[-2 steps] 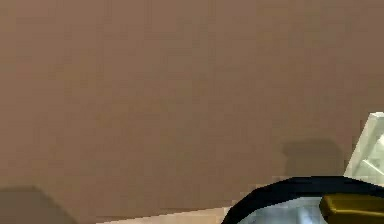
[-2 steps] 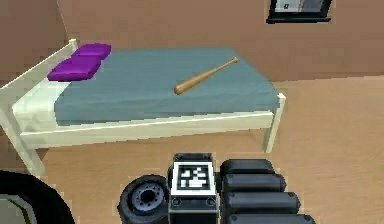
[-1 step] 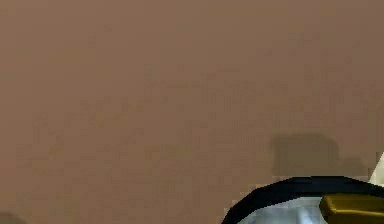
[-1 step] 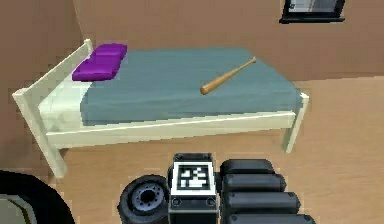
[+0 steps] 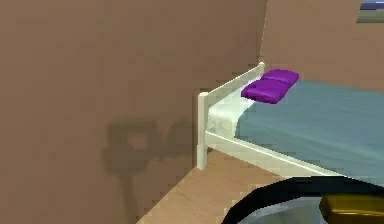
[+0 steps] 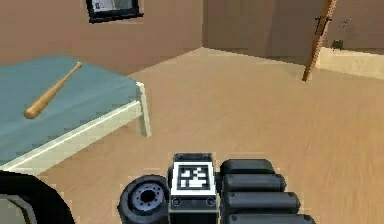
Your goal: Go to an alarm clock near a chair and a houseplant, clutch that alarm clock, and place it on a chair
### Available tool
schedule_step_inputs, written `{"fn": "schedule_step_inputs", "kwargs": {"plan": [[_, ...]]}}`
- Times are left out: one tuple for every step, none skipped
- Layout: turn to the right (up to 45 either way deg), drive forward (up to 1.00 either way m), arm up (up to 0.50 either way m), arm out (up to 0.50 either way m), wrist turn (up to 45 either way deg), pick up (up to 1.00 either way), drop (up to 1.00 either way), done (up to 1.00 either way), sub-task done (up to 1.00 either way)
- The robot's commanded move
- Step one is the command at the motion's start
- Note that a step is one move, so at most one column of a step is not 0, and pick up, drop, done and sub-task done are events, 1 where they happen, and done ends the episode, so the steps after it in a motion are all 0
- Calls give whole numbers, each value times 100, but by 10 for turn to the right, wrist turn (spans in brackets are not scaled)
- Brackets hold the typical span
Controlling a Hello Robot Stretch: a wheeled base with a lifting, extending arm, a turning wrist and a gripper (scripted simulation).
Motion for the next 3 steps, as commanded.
{"fn": "schedule_step_inputs", "kwargs": {"plan": [[270,0,0,0,0,0,0,0,0],[-450,0,0,0,0,0,0,0,0],[-300,0,0,0,0,0,0,0,0]]}}
